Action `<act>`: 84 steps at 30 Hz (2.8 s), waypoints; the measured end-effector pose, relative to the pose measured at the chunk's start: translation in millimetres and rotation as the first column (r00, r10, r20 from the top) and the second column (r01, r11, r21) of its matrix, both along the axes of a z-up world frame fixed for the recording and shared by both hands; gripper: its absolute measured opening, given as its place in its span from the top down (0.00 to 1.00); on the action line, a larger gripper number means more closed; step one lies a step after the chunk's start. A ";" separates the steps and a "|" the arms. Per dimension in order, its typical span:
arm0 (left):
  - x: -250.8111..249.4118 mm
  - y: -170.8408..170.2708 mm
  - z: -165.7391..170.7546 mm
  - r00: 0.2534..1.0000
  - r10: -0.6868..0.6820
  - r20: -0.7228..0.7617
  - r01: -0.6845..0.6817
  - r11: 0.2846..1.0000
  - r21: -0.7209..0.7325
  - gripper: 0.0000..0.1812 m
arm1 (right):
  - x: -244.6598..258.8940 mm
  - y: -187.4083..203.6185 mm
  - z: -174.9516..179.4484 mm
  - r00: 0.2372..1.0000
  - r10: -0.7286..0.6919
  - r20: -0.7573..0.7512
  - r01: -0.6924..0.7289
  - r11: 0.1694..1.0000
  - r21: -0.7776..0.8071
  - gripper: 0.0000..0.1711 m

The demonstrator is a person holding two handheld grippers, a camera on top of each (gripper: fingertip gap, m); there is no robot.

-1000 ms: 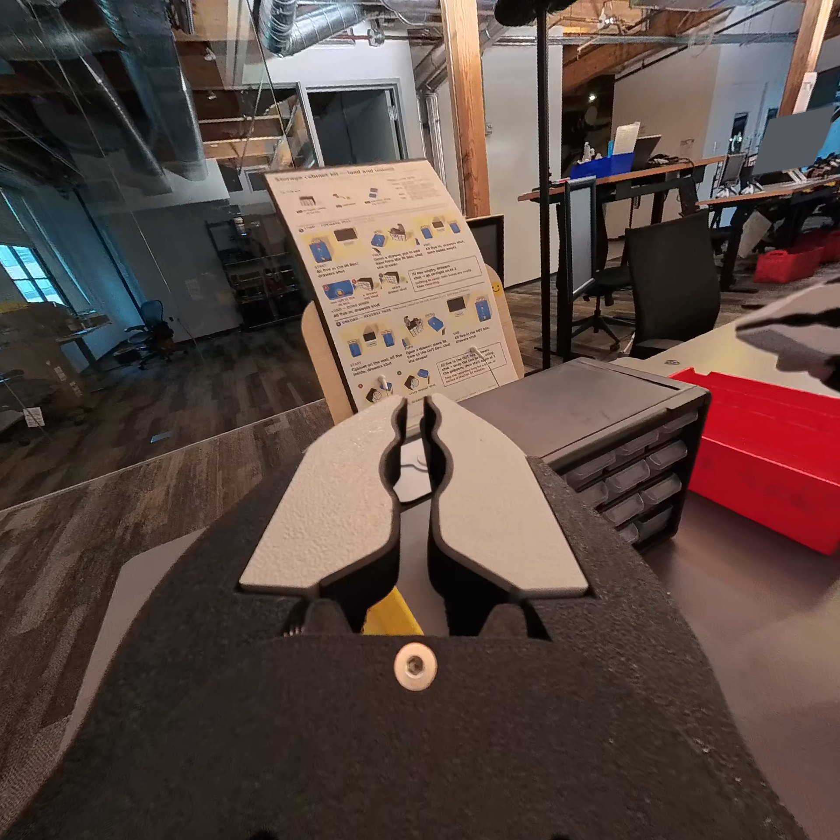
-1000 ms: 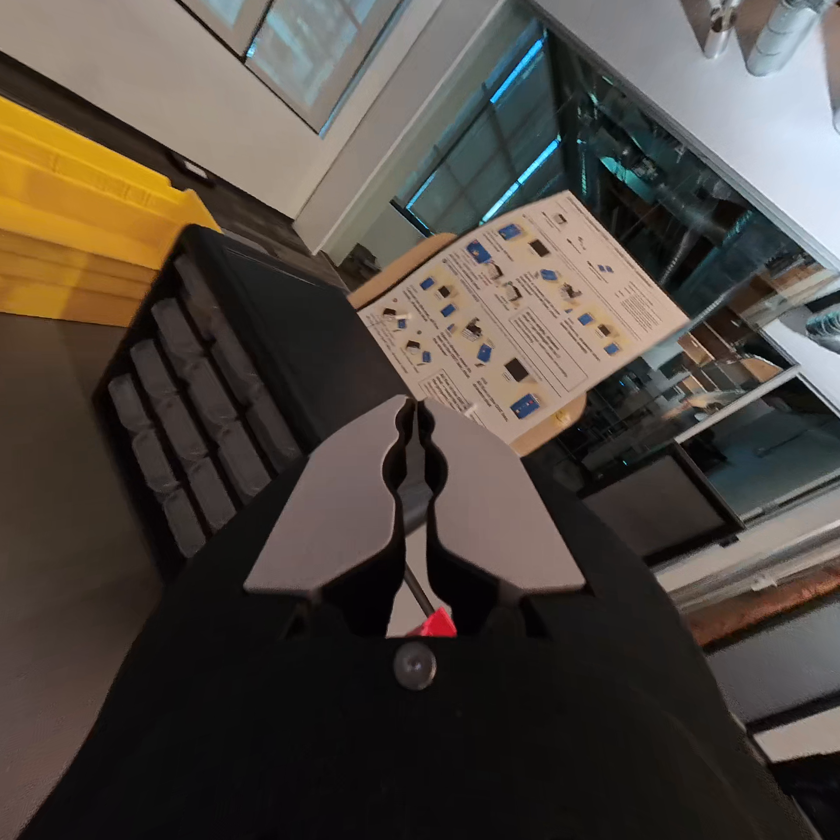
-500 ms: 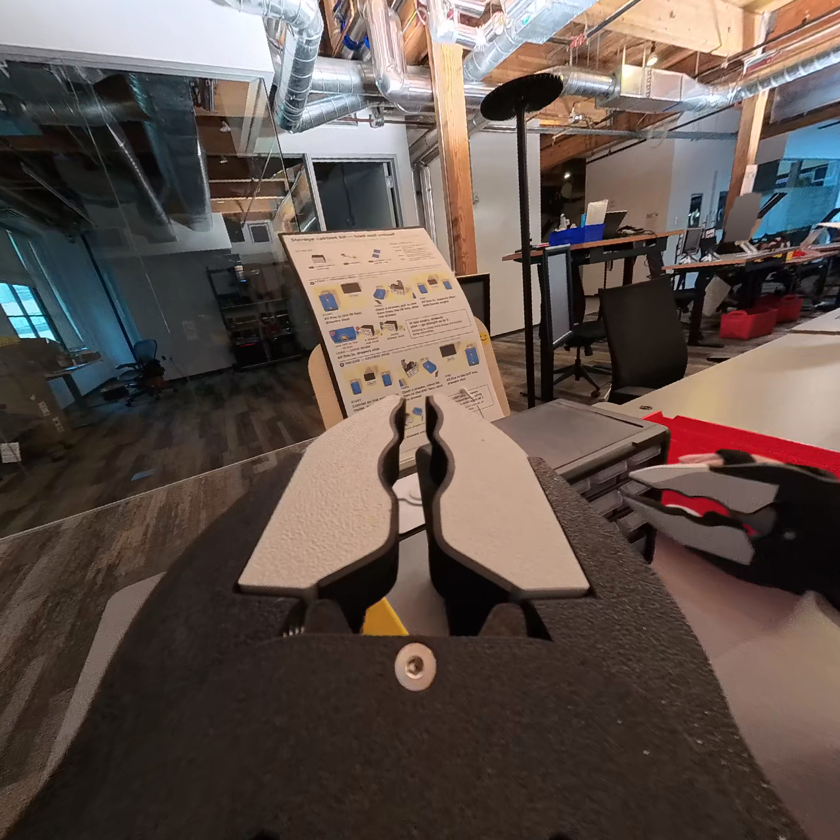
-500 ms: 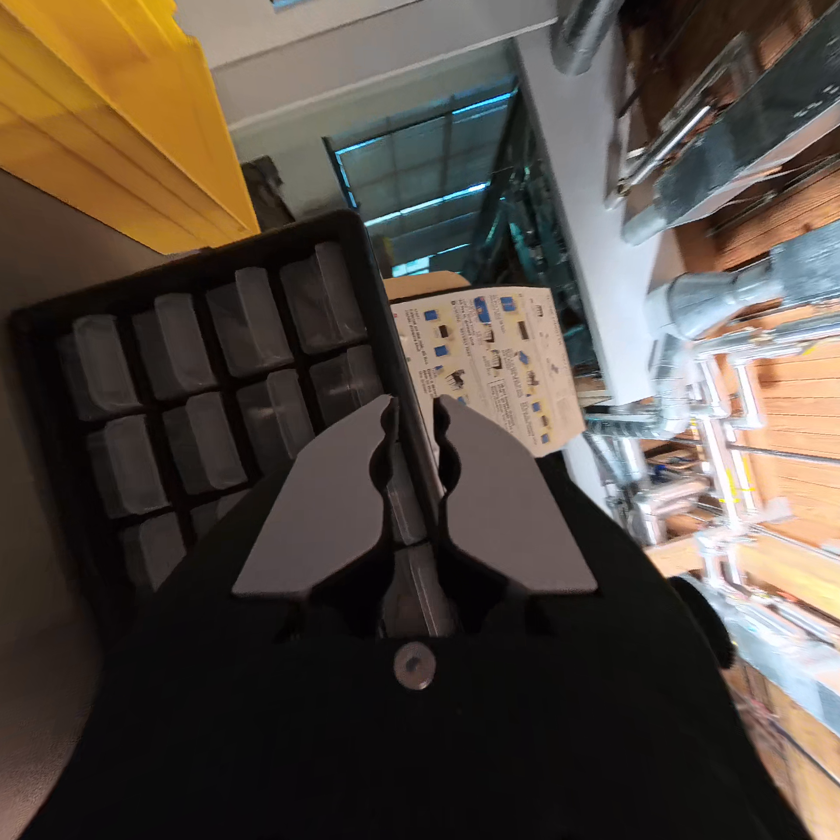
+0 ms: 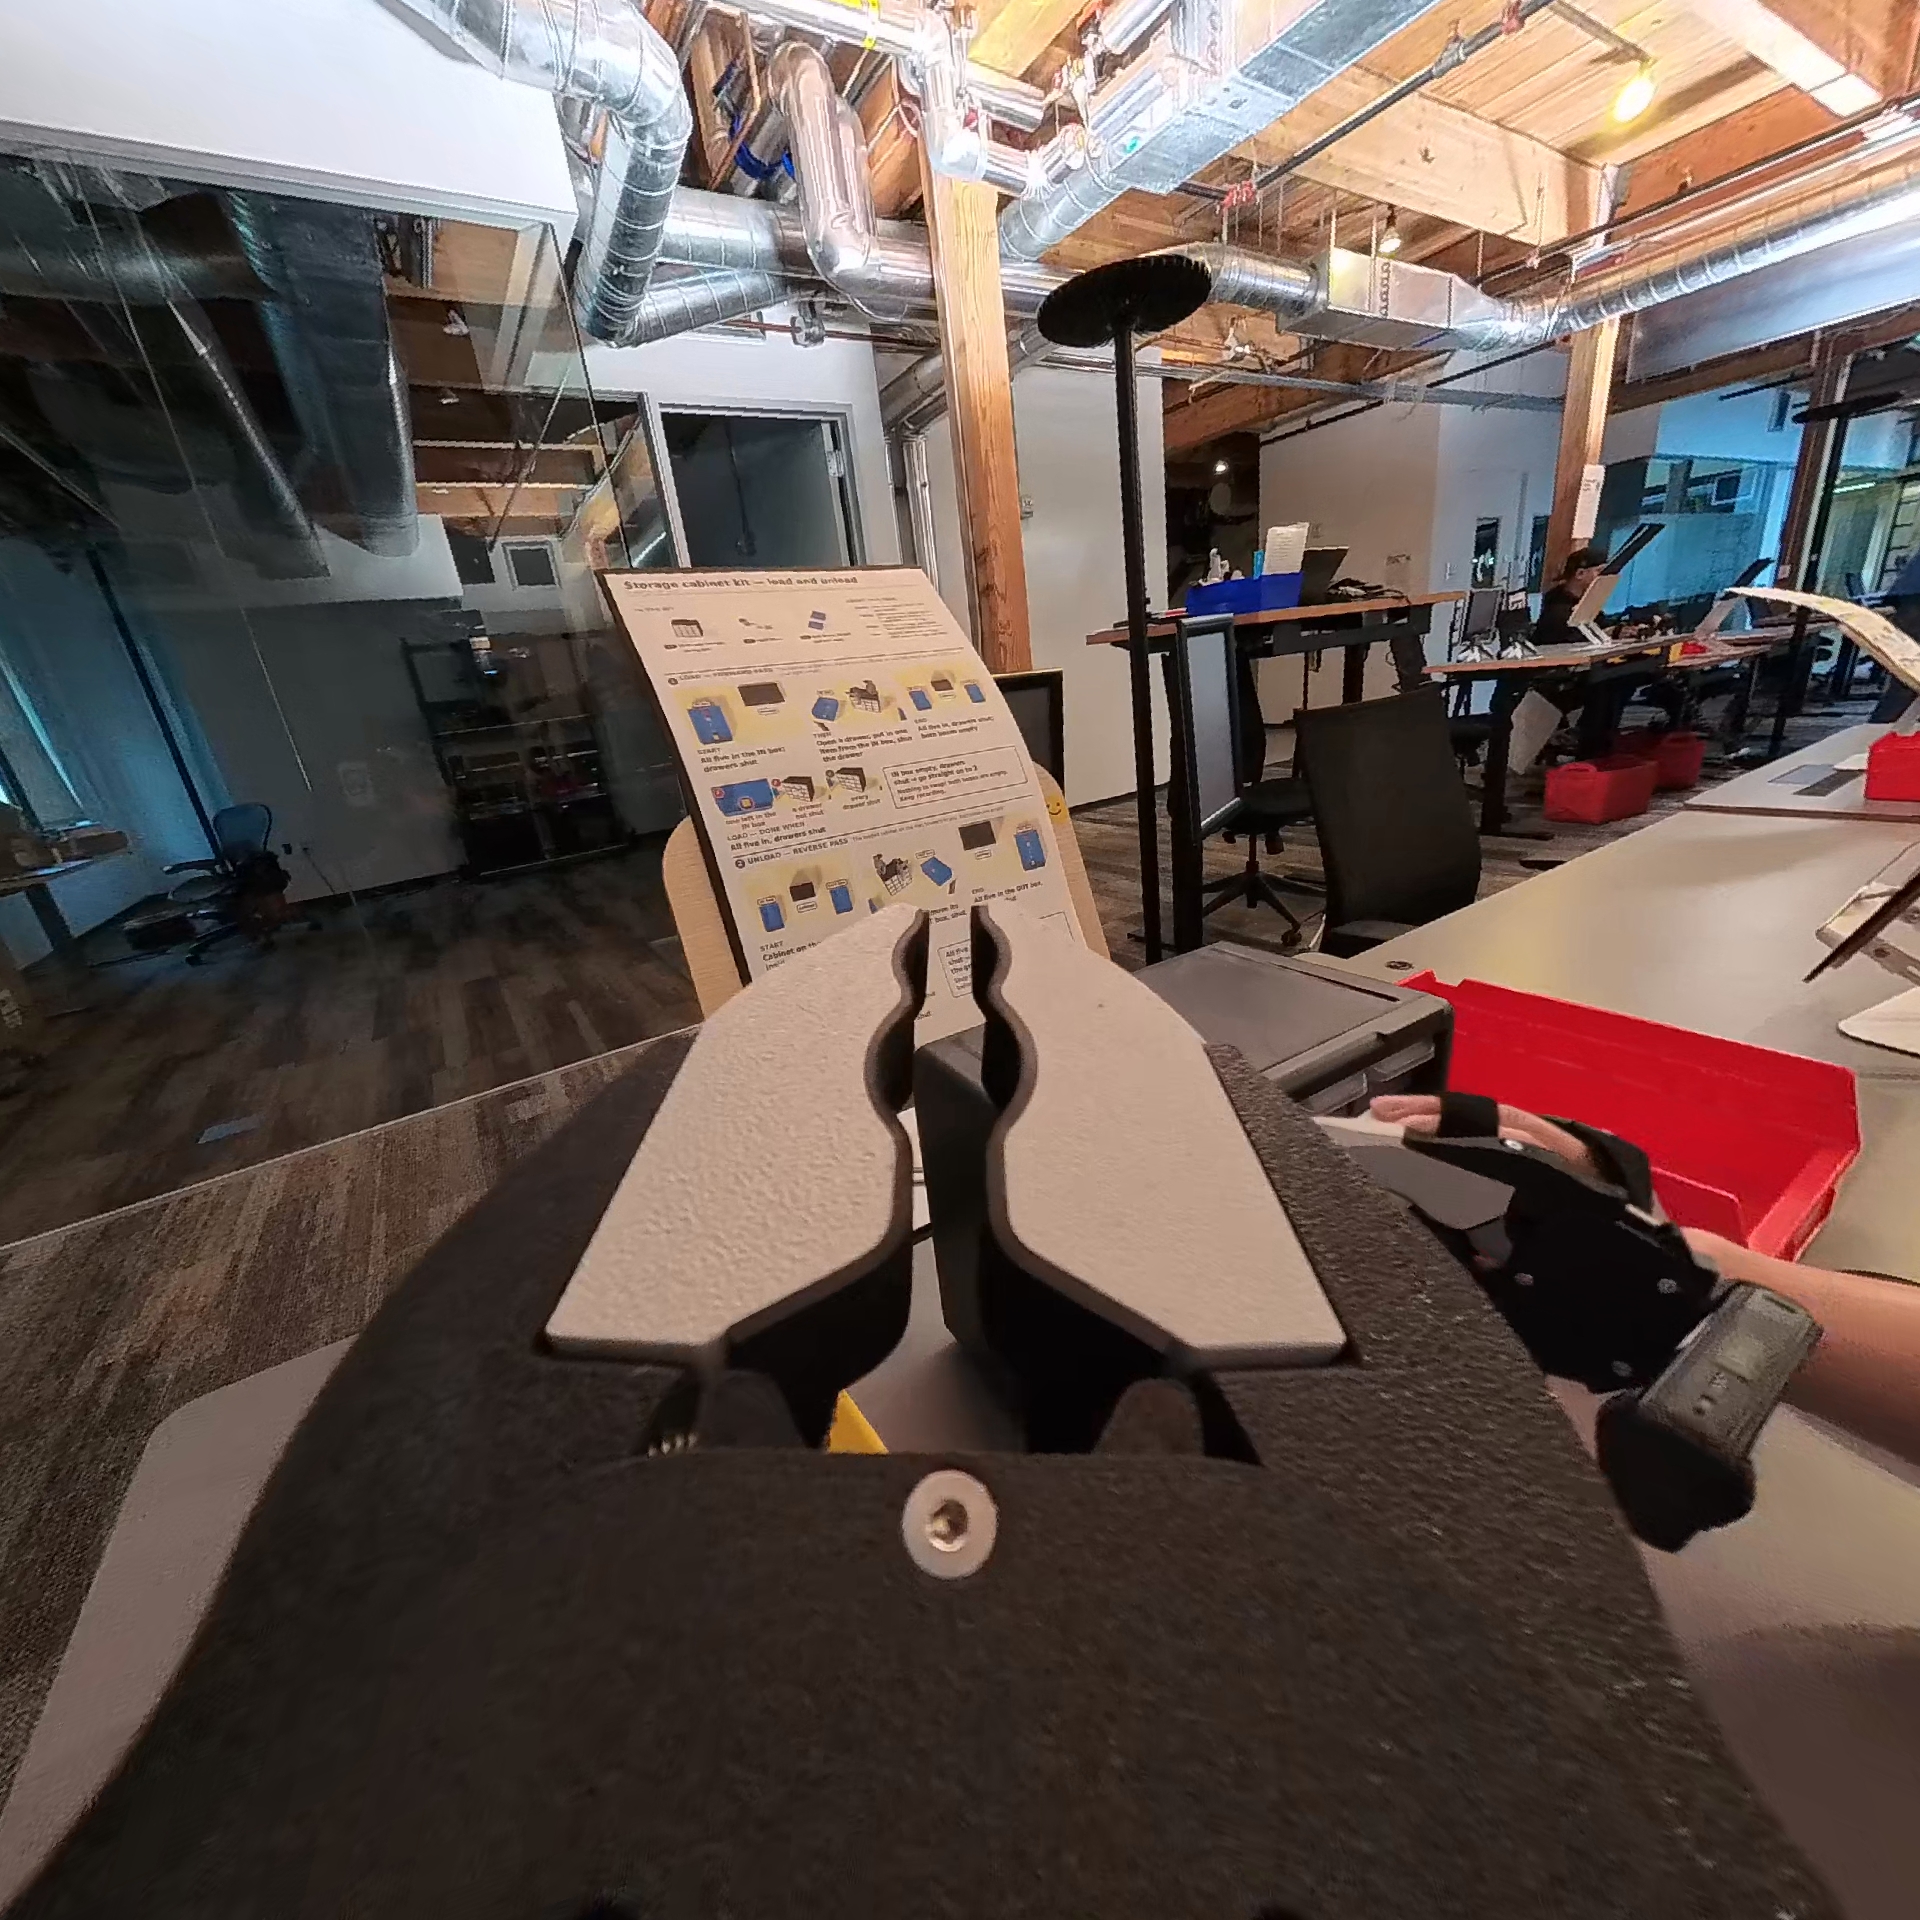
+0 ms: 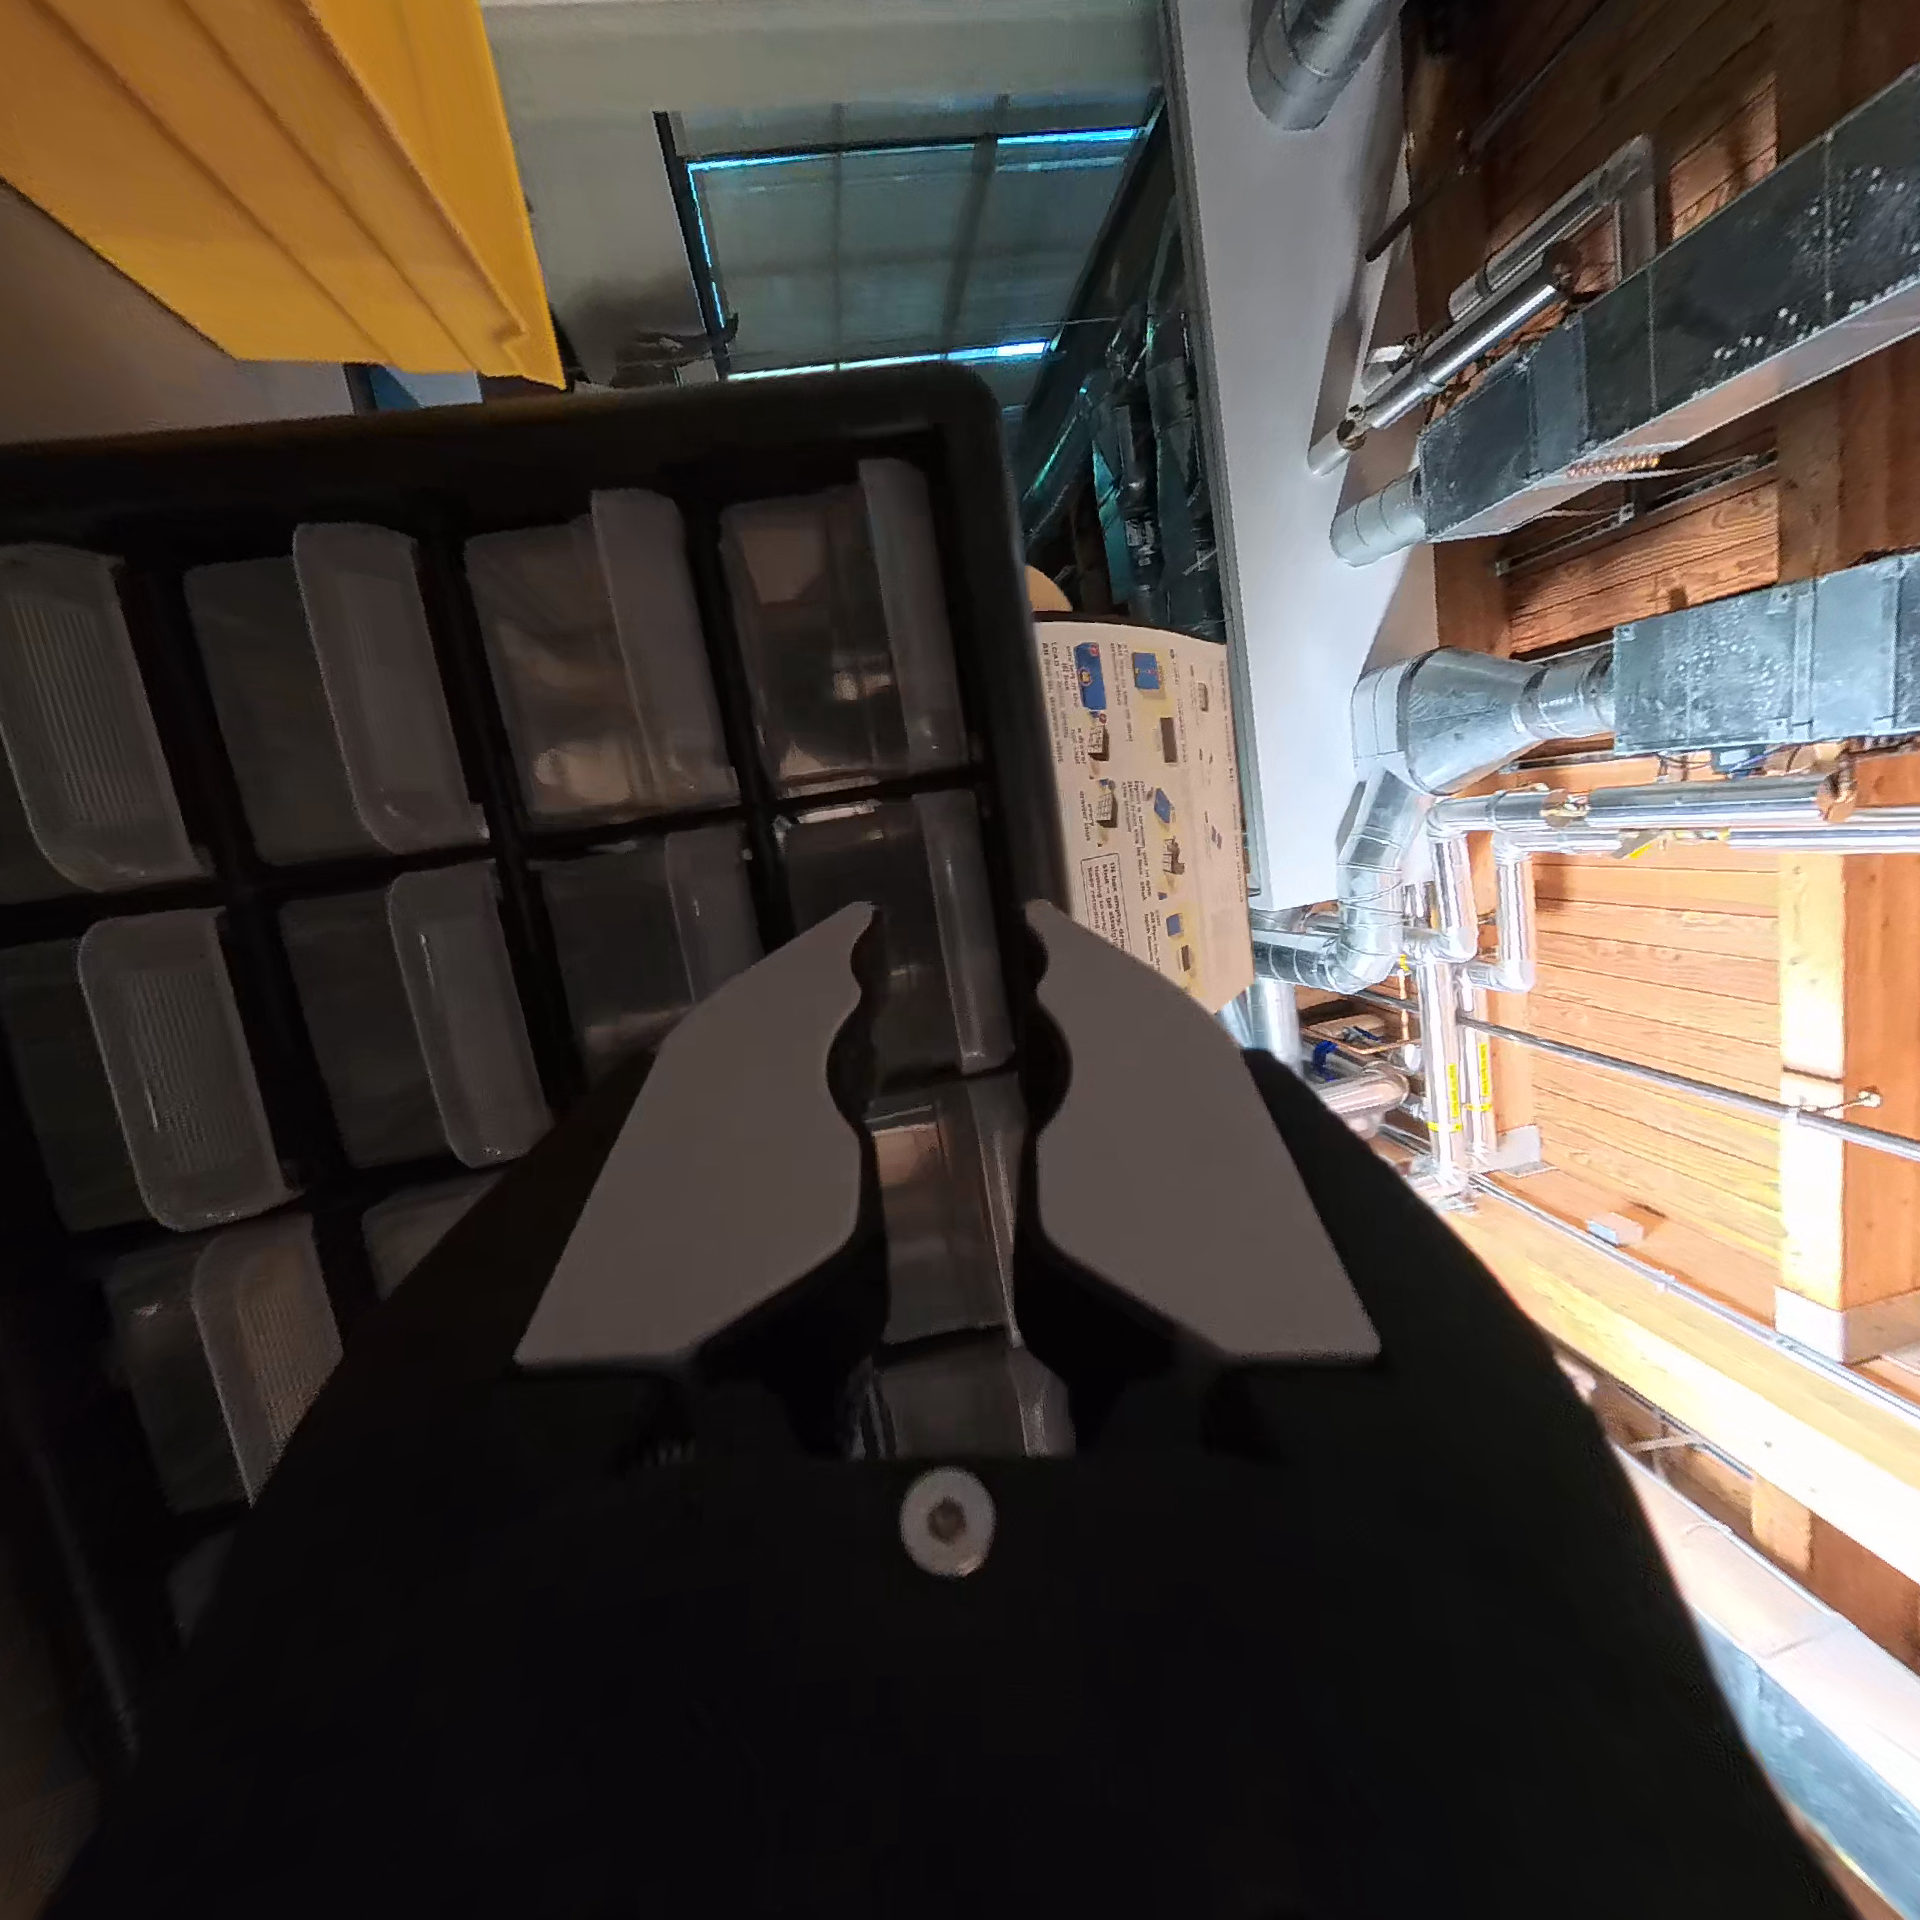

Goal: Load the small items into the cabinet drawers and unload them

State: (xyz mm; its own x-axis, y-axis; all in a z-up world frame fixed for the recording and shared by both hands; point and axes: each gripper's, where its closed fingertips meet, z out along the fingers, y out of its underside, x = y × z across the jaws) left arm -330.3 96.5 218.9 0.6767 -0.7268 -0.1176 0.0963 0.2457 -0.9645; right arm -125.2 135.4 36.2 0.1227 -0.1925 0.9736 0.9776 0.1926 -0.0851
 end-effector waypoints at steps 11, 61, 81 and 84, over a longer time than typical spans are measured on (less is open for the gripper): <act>4.8 -2.0 -0.4 1.000 -0.015 -0.013 0.015 1.000 0.005 0.96 | 2.9 4.4 6.3 0.996 -0.040 0.075 0.031 0.993 0.114 0.92; 13.6 -1.7 -4.5 0.999 -0.018 -0.049 0.018 1.000 -0.002 0.96 | -22.4 -54.2 3.8 0.993 0.082 0.086 -0.095 0.981 0.168 0.97; 13.9 -0.1 -5.9 0.998 -0.018 -0.056 0.017 1.000 -0.010 0.96 | -27.2 -61.8 3.5 0.992 0.105 0.077 -0.116 0.980 0.163 0.97; 13.6 -0.1 -5.7 0.998 -0.017 -0.056 0.016 1.000 -0.010 0.96 | -28.1 -63.1 3.3 0.991 0.108 0.076 -0.119 0.979 0.163 0.97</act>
State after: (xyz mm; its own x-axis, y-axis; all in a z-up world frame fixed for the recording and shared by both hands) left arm -316.7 96.4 213.2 0.6572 -0.7391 -0.1476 0.0464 0.2351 -0.9709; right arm -153.3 72.3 39.6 0.0888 -0.3410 0.9359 0.9509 0.3087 0.0223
